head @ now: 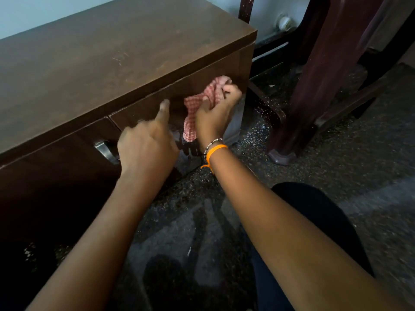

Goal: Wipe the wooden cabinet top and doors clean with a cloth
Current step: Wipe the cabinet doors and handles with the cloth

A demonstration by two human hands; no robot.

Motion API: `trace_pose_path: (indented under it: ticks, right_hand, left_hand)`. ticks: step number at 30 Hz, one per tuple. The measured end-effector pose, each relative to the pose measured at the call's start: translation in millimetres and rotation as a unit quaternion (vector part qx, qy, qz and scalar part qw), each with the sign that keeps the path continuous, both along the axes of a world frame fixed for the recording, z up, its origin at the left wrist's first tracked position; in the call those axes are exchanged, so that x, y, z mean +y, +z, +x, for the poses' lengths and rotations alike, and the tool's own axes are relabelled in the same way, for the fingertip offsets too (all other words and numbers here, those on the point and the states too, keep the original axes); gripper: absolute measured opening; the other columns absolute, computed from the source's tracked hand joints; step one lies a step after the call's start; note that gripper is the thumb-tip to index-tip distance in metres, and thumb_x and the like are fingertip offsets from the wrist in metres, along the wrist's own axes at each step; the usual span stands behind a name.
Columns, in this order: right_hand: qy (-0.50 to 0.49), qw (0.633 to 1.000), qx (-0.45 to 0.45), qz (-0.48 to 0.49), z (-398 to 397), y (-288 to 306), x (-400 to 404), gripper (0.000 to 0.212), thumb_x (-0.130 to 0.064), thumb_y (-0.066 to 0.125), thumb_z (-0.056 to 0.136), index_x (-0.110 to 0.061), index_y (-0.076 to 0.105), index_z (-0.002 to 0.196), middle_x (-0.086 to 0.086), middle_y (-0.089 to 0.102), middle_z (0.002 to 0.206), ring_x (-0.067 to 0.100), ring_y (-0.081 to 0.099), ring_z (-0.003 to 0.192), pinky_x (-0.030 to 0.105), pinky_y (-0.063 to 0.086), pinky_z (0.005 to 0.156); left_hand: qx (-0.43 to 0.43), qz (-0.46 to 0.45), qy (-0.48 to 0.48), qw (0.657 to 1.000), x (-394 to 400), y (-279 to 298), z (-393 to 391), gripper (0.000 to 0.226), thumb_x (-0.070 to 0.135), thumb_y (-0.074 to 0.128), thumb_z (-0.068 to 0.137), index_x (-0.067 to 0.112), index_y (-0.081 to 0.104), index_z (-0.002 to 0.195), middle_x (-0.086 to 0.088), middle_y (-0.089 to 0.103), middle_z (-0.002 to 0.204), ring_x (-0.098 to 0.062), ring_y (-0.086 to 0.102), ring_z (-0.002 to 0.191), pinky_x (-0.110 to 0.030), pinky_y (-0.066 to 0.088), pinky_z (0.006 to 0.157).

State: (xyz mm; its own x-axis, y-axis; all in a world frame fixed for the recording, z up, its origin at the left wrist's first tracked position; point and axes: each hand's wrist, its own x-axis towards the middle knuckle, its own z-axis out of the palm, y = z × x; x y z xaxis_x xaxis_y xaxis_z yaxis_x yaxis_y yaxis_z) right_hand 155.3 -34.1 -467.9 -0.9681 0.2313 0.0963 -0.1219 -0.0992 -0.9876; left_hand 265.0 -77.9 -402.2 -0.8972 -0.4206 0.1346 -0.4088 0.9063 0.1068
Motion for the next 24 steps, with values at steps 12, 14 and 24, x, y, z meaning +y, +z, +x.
trace_pose_path:
  ticks: [12,14,24]
  right_hand:
    - [0.143,0.945,0.167,0.241,55.1,-46.7,-17.0,0.041,0.003,0.055,0.072,-0.002,0.058,0.114,0.021,0.053,0.119,0.032,0.045,0.113,0.036,0.035,0.096]
    - [0.145,0.952,0.155,0.221,60.5,-51.8,-20.8,0.04,0.002,0.053,0.074,0.0,0.058,0.113,0.021,0.053,0.116,0.035,0.049,0.11,0.045,0.041,0.096]
    - [0.16,0.931,0.231,0.234,65.4,-59.4,-27.6,0.025,-0.005,0.045,0.08,-0.005,0.067,0.092,0.014,0.057,0.1,0.021,0.048,0.096,0.013,0.033,0.087]
  left_hand:
    - [-0.01,0.025,0.003,1.0,-18.0,-38.8,47.2,0.061,0.021,0.048,0.09,0.024,0.024,0.146,-0.015,0.067,0.104,-0.036,0.061,0.097,-0.039,0.044,0.081]
    - [-0.002,0.024,0.007,1.0,-20.5,-39.8,47.2,0.063,0.02,0.046,0.091,0.024,0.019,0.148,-0.016,0.066,0.102,-0.037,0.06,0.096,-0.04,0.043,0.08]
    - [0.011,0.047,0.01,0.999,-38.3,-49.6,50.2,0.066,0.021,0.045,0.093,0.021,0.011,0.149,-0.018,0.065,0.1,-0.037,0.061,0.093,-0.035,0.037,0.068]
